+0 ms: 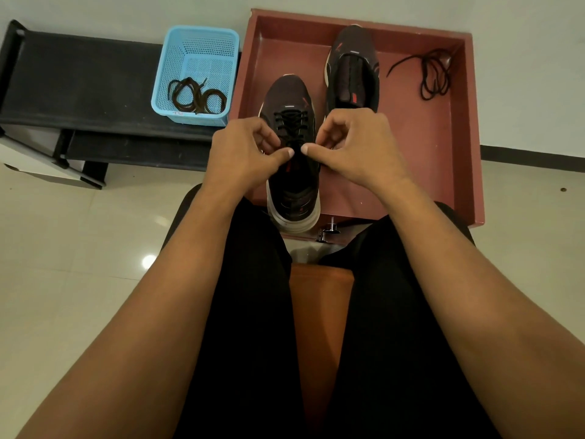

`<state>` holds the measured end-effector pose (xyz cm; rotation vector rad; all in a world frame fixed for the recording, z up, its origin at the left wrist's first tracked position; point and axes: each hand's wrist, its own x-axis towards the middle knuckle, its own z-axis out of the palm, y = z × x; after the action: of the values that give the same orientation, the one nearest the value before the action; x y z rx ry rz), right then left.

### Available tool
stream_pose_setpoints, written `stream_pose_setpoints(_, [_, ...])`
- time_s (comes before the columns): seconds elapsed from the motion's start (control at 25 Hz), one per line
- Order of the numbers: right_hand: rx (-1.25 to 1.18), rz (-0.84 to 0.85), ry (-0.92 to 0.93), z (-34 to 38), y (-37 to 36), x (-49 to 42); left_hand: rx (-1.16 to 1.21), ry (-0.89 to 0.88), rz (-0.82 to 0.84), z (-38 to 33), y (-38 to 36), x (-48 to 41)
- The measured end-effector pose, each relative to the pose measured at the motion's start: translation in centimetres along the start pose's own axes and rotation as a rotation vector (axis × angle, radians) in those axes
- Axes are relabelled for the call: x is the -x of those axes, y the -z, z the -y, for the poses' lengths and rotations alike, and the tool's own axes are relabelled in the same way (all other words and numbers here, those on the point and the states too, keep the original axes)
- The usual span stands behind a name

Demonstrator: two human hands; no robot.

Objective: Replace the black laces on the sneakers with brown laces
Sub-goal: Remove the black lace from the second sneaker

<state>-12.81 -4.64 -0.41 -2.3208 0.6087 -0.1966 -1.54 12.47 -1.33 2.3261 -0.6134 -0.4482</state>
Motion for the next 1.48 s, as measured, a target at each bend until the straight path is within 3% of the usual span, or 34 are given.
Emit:
stream_pose_setpoints(0.12, [0.2, 0.023, -0.043, 0.5, -1.2, -0.1, -0.088, 0.062, -0.013, -0.1, -0.1, 0.1])
stream_pose_setpoints(0.24, [0.254, -0.005, -0.083, 0.9, -1.7, -0.1, -0.092, 0.065, -0.034, -0.1, -0.1, 0.3])
stream_pose_setpoints(0.52, [0.008, 0.036, -0.259, 0.4, -1.0, 0.5, -0.089, 0.098, -0.098, 0.7, 0.3, 0.6])
stream_pose_setpoints(0.92, [-0.395, 0.085, -0.55, -0.2, 0.0, 0.2, 0.003, 0.242, -0.055, 1.6, 0.5, -0.3])
stream_pose_setpoints(1.24, [-0.239, 0.071, -0.391, -0.2, -0.3, 0.4, 0.056, 0.174, -0.007, 1.2, 0.2, 0.3])
stream_pose_setpoints(1.48, [-0.085, 0.021, -0.293, 0.8, -0.2, 0.5, -0.073, 0.068, -0.101, -0.4, 0.3, 1.2])
